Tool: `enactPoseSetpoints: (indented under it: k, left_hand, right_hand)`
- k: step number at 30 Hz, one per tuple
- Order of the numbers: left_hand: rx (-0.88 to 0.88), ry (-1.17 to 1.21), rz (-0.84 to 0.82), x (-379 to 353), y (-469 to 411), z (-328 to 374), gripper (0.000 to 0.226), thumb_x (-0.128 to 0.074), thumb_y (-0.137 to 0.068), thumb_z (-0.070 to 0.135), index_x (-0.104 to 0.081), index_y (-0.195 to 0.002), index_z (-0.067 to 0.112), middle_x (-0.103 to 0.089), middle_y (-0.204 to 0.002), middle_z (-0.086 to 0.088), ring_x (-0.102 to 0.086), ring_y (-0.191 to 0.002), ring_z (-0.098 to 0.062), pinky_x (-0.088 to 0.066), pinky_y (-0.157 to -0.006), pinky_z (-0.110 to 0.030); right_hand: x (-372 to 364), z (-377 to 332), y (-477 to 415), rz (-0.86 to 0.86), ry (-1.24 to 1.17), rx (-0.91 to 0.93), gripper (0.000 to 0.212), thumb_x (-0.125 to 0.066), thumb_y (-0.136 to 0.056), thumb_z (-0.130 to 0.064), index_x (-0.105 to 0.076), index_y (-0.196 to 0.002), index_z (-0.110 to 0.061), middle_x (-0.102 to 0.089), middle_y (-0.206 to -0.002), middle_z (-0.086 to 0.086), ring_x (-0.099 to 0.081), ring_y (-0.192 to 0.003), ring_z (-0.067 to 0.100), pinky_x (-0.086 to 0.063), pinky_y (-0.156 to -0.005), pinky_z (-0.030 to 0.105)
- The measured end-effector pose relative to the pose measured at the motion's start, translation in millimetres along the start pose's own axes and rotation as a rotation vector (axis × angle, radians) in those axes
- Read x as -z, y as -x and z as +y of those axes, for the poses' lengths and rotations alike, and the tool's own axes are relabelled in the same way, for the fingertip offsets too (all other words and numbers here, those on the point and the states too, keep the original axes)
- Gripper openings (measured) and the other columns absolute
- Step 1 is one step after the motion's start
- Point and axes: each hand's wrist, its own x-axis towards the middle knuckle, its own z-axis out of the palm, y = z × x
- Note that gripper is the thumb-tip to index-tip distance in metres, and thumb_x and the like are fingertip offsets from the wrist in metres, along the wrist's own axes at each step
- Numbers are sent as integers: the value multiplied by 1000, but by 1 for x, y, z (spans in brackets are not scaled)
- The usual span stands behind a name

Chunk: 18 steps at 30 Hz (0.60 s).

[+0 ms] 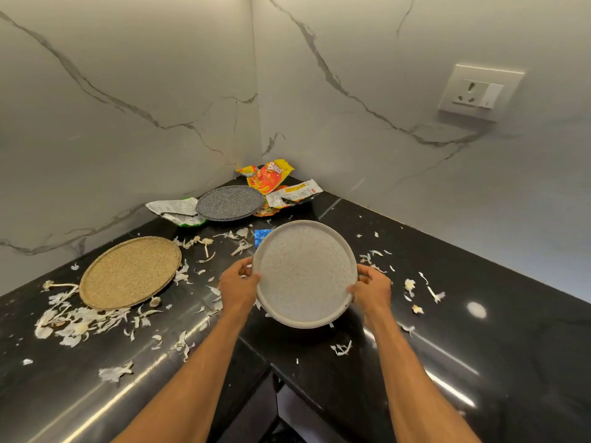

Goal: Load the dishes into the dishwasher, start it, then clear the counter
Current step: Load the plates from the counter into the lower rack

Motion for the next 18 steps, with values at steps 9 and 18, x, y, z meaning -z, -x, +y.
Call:
enactPoseSetpoints:
  k: [9, 18]
  left_hand:
    - [-95, 20, -285, -1, 58, 1, 34, -64, -84, -1, -67, -116, 9, -63, -95, -4, -58, -85, -18, -49, -74, -30]
    - [-177, -12, -634, -13, 180, -21, 33, -66, -82, -1, -68, -114, 9, -63, -91, -5, -58, -82, -19, -50, -75, -32]
  right_hand:
    - [72, 24, 118, 20, -56, 27, 64, -65, -67, 26, -62, -99, -29, -69, -91, -1, -65, -89, 16, -57, -68, 29]
    - [154, 96, 257, 345, -41, -48, 71, -68, -64, 25, -63, -124, -12, -66, -92, -3, -63, -99, 26, -57, -61, 26]
